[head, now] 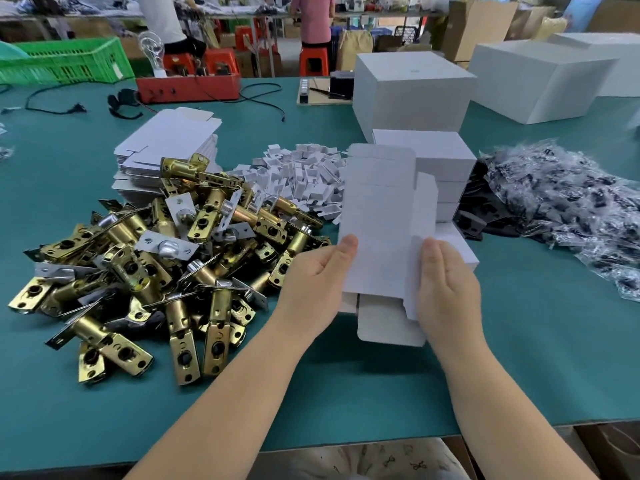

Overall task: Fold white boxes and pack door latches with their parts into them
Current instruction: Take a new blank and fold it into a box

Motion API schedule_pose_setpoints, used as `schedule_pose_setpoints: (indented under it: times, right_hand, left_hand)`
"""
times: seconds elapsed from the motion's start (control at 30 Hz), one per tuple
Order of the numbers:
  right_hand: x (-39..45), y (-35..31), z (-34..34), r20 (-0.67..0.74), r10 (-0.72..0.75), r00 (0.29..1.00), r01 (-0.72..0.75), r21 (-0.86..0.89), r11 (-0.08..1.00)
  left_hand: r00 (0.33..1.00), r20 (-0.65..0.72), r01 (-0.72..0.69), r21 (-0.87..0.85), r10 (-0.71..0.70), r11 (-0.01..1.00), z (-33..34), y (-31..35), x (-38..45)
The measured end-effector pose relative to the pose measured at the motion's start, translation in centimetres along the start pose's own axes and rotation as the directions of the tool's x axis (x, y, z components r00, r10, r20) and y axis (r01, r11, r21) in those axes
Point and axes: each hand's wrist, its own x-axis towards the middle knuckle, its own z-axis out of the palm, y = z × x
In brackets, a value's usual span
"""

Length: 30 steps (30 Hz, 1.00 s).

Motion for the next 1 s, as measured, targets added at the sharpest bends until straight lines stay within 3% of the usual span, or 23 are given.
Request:
schedule_pose_setpoints:
  times: [0.1,0.23,0.43,0.6,0.83,1.0]
  right_hand:
    - [-0.1,-0.1,0.2,0.084,-0.018,0.996,0.025,-0.091,0.996]
    - [0.0,-0.4,-0.1,0.075,-0.027,0.997,0.034,-0.089,0.995]
    - [-0.5,-0.7,-0.1,0.106,0.03,0.994,-0.044,0.137,0.99]
    - [-0.6,-1.0,-0.3,0.126,-0.007,0.992,-0.018,0.193,0.981]
    - [-0.7,-1.3,-0.5,0.196,-0.068,0.978,0.012,0.275,0.961]
    - [-0.6,-1.1,-0.5,0.249,-0.075,0.966,-0.007,0.311,0.951]
  left_hand:
    - [0.999,-0.032,0.007,-0.012,-0.008,1.0,0.0,0.1,-0.1]
    - [0.997,0.033,0.079,-0.102,-0.076,0.992,-0.1,-0.3,0.1]
    - [0.964,0.175,0.256,-0.397,-0.201,0.881,-0.3,-0.5,0.4]
    - [0.964,0.21,0.242,-0.436,-0.163,0.867,-0.9,-0.2,0.5]
    - [0.982,0.132,0.176,-0.397,-0.133,0.901,-0.8,-0.5,0.6]
    - [0.976,0.039,0.211,-0.432,-0.215,0.877,-0.8,-0.4,0.6]
